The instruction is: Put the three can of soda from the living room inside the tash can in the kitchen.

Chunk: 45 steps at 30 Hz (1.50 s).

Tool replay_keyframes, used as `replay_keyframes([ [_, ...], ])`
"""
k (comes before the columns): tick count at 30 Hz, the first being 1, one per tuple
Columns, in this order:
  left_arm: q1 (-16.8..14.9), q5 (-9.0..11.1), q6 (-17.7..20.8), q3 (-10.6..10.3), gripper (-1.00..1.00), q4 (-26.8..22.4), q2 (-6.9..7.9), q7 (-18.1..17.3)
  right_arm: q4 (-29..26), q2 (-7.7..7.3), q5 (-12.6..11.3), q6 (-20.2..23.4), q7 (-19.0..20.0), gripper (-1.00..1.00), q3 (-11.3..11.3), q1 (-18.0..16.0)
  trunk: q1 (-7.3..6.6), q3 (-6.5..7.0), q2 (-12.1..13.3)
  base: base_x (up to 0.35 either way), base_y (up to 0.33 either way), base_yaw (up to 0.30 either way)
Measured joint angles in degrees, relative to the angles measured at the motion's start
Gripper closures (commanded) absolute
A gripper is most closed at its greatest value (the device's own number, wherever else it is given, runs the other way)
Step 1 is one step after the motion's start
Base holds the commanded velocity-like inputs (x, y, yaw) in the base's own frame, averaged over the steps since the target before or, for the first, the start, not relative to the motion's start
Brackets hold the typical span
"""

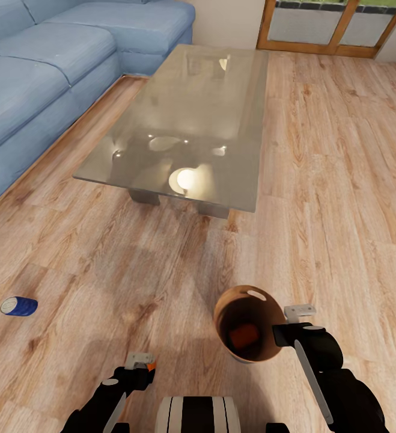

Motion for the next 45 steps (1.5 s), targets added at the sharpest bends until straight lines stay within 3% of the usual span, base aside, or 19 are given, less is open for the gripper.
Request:
replay_keyframes([
  [11,0.0,0.1,0.1,0.0,-1.00,0.0,0.00,-0.1,0.0,0.00,0.2,0.0,0.0,1.00,0.0,0.0,0.00,0.00,0.0,0.000,0.000,0.000],
  [24,0.0,0.2,0.1,0.0,-1.00,0.0,0.00,-0.1,0.0,0.00,0.3,0.0,0.0,1.00,0.0,0.0,1.53,-1.25,-2.8,0.000,0.000,0.000],
  [45,0.0,0.0,0.0,0.0,-1.00,0.0,0.00,-0.1,0.0,0.00,0.2,0.0,0.0,1.00,0.0,0.0,2.20,-1.80,-4.0,0.000,0.000,0.000],
])
